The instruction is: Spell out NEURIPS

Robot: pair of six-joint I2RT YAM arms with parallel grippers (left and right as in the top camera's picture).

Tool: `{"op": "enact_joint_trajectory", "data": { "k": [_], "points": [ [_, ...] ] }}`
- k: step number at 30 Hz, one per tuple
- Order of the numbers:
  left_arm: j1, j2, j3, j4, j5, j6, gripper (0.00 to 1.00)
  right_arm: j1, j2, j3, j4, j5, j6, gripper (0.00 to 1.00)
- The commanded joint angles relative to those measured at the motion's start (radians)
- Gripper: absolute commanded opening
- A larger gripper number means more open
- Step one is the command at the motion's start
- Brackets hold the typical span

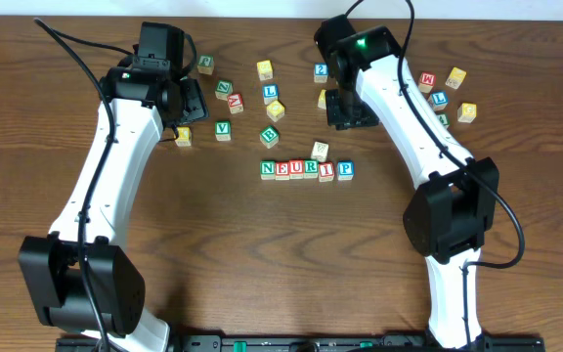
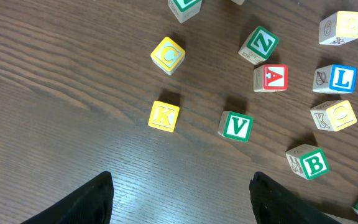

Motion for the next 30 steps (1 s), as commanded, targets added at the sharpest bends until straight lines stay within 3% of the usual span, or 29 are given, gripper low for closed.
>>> {"op": "enact_joint_trajectory", "data": {
  "k": [1, 11, 22, 30],
  "points": [
    [0.004, 0.009, 0.014, 0.000, 0.002, 0.013, 0.69, -0.003, -0.006, 0.002, 0.047, -0.009, -0.018, 0.34],
    [0.004, 0.011, 0.014, 0.000, 0.002, 0.013, 0.70, 0.021, 0.020, -0.040, 0.165, -0.171, -0.072, 0.35],
    [0.004, 0.017, 0.013, 0.000, 0.002, 0.013, 0.69, 0.030, 0.109, -0.073, 0.155, -0.172, -0.081, 0.15],
    [0.004, 0.017, 0.013, 0.000, 0.002, 0.013, 0.69, 0.031, 0.124, -0.099, 0.177, -0.190, -0.102, 0.15]
  ]
}}
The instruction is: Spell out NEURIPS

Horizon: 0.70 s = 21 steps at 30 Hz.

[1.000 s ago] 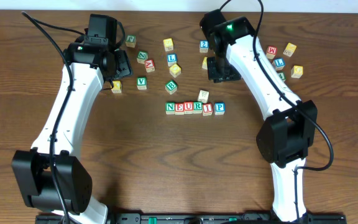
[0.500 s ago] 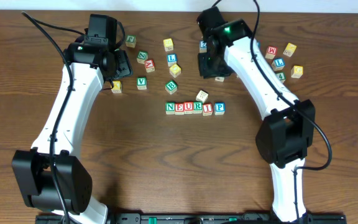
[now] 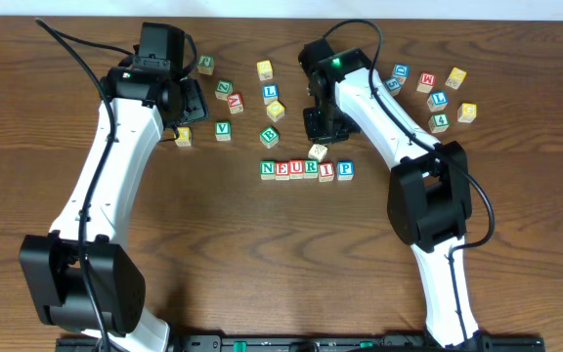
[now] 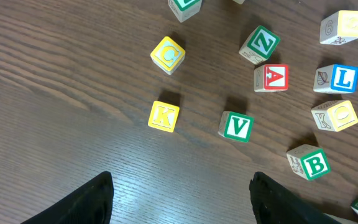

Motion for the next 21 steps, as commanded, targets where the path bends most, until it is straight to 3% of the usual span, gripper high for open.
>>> {"op": "enact_joint_trajectory", "data": {
  "k": [1, 21],
  "points": [
    [0.004, 0.013, 0.013, -0.002, 0.002, 0.013, 0.70, 0.002, 0.002, -0.024, 0.022, -0.007, -0.016, 0.16],
    [0.004, 0.013, 0.013, -0.002, 0.002, 0.013, 0.69, 0.000, 0.002, -0.093, 0.219, -0.002, 0.019, 0.21]
  ]
}}
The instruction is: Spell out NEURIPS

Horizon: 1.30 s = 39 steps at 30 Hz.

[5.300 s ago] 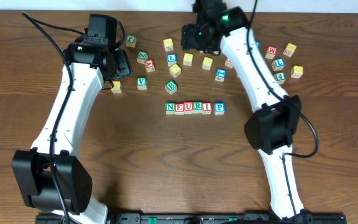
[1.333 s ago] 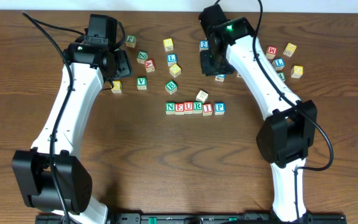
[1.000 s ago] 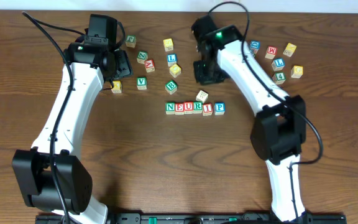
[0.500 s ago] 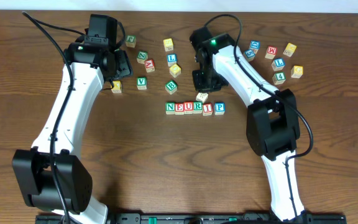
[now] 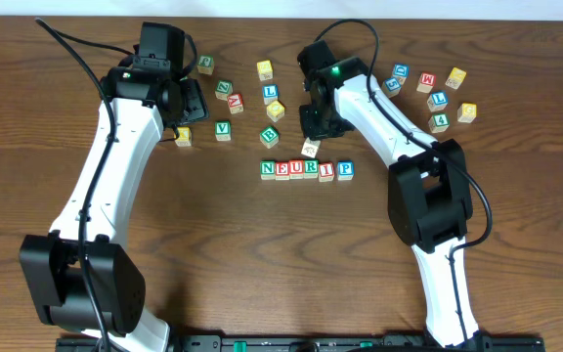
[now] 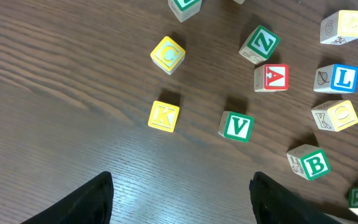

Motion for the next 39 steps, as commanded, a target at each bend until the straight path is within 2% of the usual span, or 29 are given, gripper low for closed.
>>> {"op": "enact_joint_trajectory", "data": {
  "k": [1, 8, 18, 23, 29, 39],
  "points": [
    [0.004, 0.013, 0.013, -0.002, 0.002, 0.013, 0.69, 0.002, 0.009, -0.008, 0.014, 0.002, 0.021, 0.21],
    [0.004, 0.013, 0.013, -0.002, 0.002, 0.013, 0.69, -0.009, 0.008, -0.006, 0.027, -0.004, 0.020, 0.20],
    [0.004, 0.013, 0.013, -0.002, 0.002, 0.013, 0.70, -0.011, -0.005, 0.063, -0.086, -0.194, -0.051, 0.21],
    [0.004, 0.013, 0.013, -0.002, 0.002, 0.013, 0.69, -0.008, -0.005, 0.063, -0.097, -0.190, -0.051, 0.22],
    [0.004, 0.013, 0.013, -0.002, 0.002, 0.013, 0.70, 0.003, -0.004, 0.037, -0.105, -0.186, -0.051, 0.28],
    [0.004, 0.013, 0.013, -0.002, 0.002, 0.013, 0.69, 0.009, -0.002, 0.002, -0.092, -0.178, -0.051, 0.27]
  ]
}}
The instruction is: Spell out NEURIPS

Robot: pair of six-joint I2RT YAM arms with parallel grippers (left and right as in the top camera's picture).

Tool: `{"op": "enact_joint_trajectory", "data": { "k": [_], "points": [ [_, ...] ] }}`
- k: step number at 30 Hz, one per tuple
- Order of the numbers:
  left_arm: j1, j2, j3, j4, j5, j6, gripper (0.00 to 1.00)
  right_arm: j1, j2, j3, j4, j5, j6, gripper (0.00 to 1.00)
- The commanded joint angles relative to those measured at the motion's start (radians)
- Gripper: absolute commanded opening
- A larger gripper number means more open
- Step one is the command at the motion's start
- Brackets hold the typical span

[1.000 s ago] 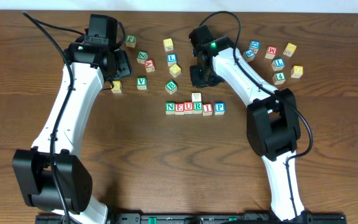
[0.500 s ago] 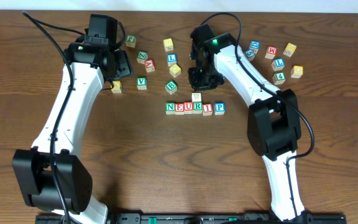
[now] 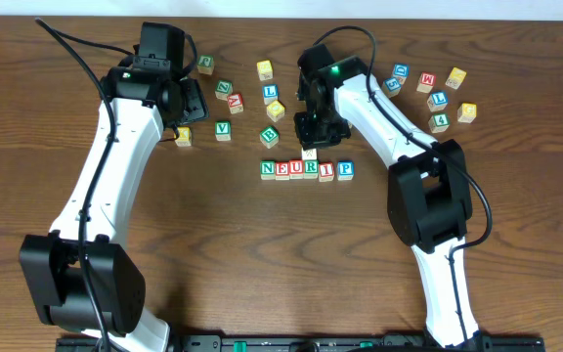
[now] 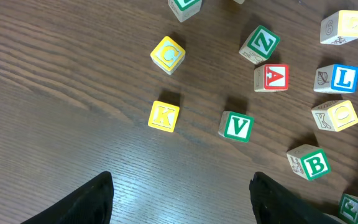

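Note:
The row N E U R I P [image 3: 306, 169] lies at mid-table. A pale loose block [image 3: 310, 154] sits just behind the row's R, touching or nearly touching it. In the left wrist view it shows a green-marked face [image 4: 352, 208] at the bottom right corner. My right gripper [image 3: 312, 135] hangs directly over that block; its fingers are hidden by the wrist. My left gripper [image 4: 182, 200] is open over bare wood near the yellow K [image 4: 164, 116] and green V [image 4: 235, 126].
Loose blocks lie behind the row: C [image 4: 168, 55], Z [image 4: 259, 43], A [image 4: 271, 77], L [image 4: 335, 79], O [image 4: 334, 115], B [image 4: 308, 162]. Another cluster of several blocks [image 3: 438, 98] sits at the back right. The right arm [image 3: 379, 108] crosses between the two groups.
The pale block has shifted slightly toward the row, and now sits right behind the R. My right gripper has come down a little with it. The left arm has not moved.
First my right gripper was behind and to the right of the row, with the pale block loose behind the I. Then it stood just behind that block. Later the block lay further left, and now it sits against the row under the gripper.

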Motion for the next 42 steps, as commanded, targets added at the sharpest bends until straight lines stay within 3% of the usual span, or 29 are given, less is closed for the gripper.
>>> {"op": "enact_joint_trajectory", "data": {
  "k": [1, 10, 15, 26, 36, 42],
  "points": [
    [0.004, 0.013, 0.013, -0.002, 0.002, 0.013, 0.70, 0.006, -0.002, -0.008, -0.001, -0.002, -0.012, 0.27],
    [0.004, 0.013, 0.013, -0.002, 0.002, 0.013, 0.69, 0.032, 0.007, -0.020, 0.000, -0.002, 0.043, 0.34],
    [0.004, 0.013, 0.013, -0.002, 0.002, 0.013, 0.70, 0.034, 0.007, -0.045, 0.021, 0.010, 0.077, 0.33],
    [0.004, 0.013, 0.013, -0.002, 0.002, 0.013, 0.69, 0.029, 0.006, -0.014, 0.011, 0.280, 0.127, 0.17],
    [0.004, 0.013, 0.013, -0.002, 0.002, 0.013, 0.70, 0.071, 0.006, 0.010, -0.038, 0.623, 0.127, 0.17],
    [0.004, 0.013, 0.013, -0.002, 0.002, 0.013, 0.69, 0.111, 0.031, 0.006, -0.032, 0.676, 0.112, 0.20]
  ]
}}
